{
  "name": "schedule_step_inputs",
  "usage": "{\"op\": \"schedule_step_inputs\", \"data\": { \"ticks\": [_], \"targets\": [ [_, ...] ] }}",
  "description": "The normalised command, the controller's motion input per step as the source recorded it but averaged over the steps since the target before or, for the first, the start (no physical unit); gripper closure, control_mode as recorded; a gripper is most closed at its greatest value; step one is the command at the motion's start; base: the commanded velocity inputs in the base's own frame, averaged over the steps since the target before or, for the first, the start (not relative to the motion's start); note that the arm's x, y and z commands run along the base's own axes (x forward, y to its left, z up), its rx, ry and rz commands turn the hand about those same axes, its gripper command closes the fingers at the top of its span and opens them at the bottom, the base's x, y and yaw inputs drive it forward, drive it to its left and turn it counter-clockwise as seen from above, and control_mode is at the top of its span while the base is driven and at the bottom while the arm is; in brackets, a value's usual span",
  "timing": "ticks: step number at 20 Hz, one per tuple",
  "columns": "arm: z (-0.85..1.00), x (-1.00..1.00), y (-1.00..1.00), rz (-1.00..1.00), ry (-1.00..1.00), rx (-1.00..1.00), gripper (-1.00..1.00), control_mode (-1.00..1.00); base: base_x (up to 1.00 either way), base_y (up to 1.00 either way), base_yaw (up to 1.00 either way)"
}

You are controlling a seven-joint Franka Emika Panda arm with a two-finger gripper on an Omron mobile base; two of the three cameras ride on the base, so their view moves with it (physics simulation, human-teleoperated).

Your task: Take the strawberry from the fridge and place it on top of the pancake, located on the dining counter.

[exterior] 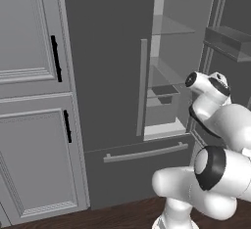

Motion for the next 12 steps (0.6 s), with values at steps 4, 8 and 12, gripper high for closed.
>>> {"op": "schedule_step_inputs", "data": {
  "ticks": [4,8,12],
  "targets": [
    [0.0,0.0,1.0,-0.05,-0.03,0.03,-1.0,-1.0,0.0,0.0,0.0],
    [0.0,0.23,1.0,-0.17,-0.21,0.32,-1.0,-1.0,0.0,0.0,0.0],
    [-0.12,0.57,0.77,-0.41,-0.26,0.42,-1.0,-1.0,0.0,0.0,0.0]
  ]
}}
